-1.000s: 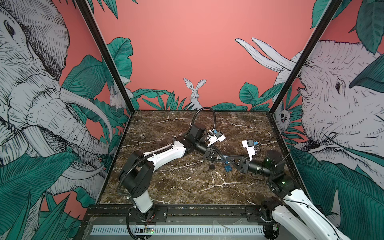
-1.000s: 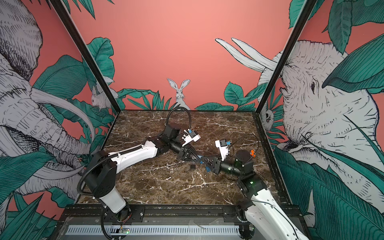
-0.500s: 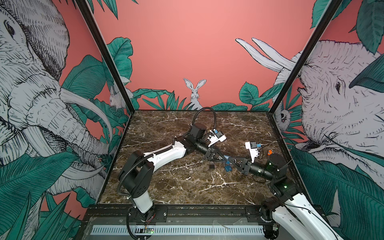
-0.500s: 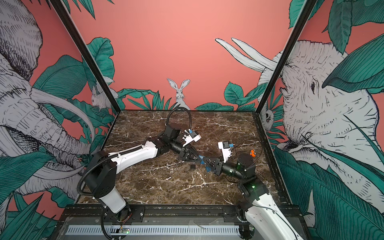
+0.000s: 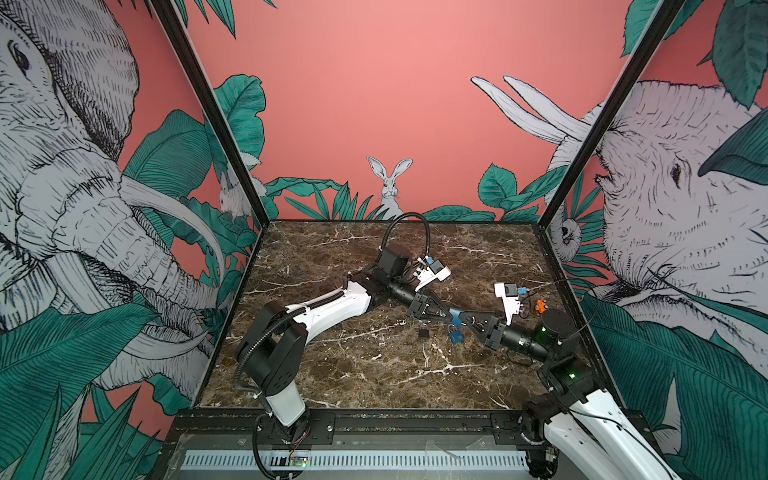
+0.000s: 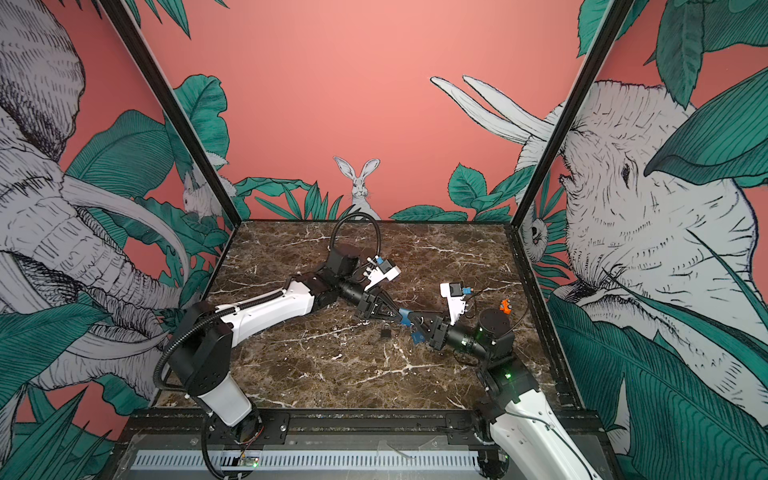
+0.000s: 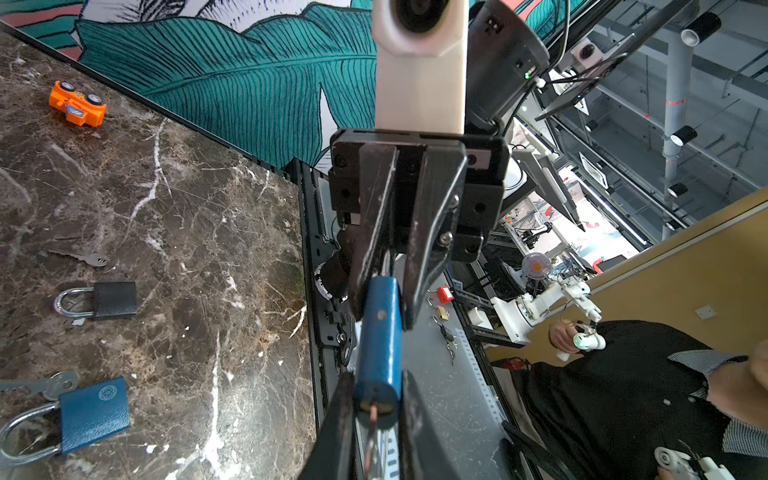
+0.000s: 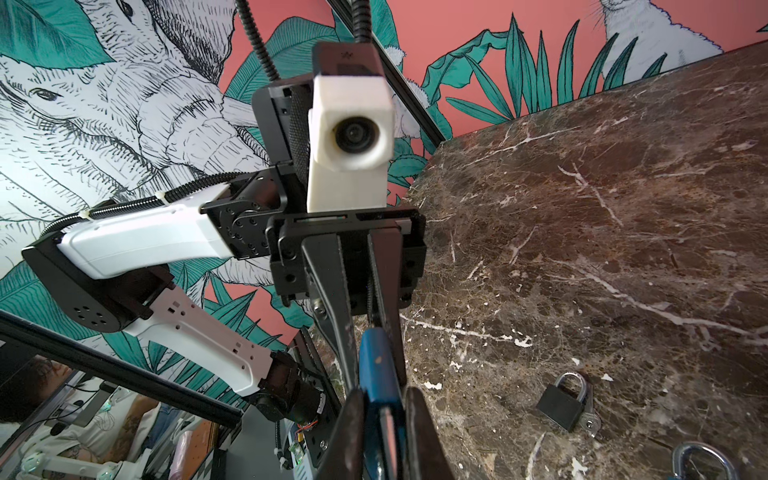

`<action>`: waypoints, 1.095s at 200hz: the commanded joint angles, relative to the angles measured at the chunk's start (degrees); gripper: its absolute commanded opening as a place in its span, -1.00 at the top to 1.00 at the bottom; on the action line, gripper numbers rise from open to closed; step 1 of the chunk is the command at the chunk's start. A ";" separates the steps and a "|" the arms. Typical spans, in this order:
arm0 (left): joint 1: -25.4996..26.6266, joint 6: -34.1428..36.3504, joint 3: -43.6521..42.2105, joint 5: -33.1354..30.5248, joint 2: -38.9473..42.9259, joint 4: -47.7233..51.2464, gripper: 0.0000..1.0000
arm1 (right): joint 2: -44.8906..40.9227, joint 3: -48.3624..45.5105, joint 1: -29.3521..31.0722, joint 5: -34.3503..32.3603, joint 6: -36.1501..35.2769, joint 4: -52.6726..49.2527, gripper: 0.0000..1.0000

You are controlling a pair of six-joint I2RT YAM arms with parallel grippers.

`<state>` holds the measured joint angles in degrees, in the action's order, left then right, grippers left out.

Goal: Lock with the key

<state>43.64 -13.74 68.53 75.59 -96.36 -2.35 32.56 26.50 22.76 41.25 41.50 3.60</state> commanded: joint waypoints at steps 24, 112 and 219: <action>0.40 -1.55 -0.14 -0.16 2.41 -5.13 1.00 | 0.00 -0.44 0.01 3.91 1.94 5.44 0.44; 0.40 -4.70 -0.02 0.32 1.26 -8.42 1.00 | -0.12 -0.12 -0.02 5.16 1.52 4.64 0.67; -2.50 -14.31 -9.61 -8.74 6.24 -24.38 0.18 | -0.68 0.56 -1.63 5.83 0.25 3.43 1.00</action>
<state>41.93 -23.33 60.34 69.32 -92.53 -17.82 32.97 26.39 21.58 45.52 42.59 4.21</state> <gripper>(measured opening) 0.406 0.141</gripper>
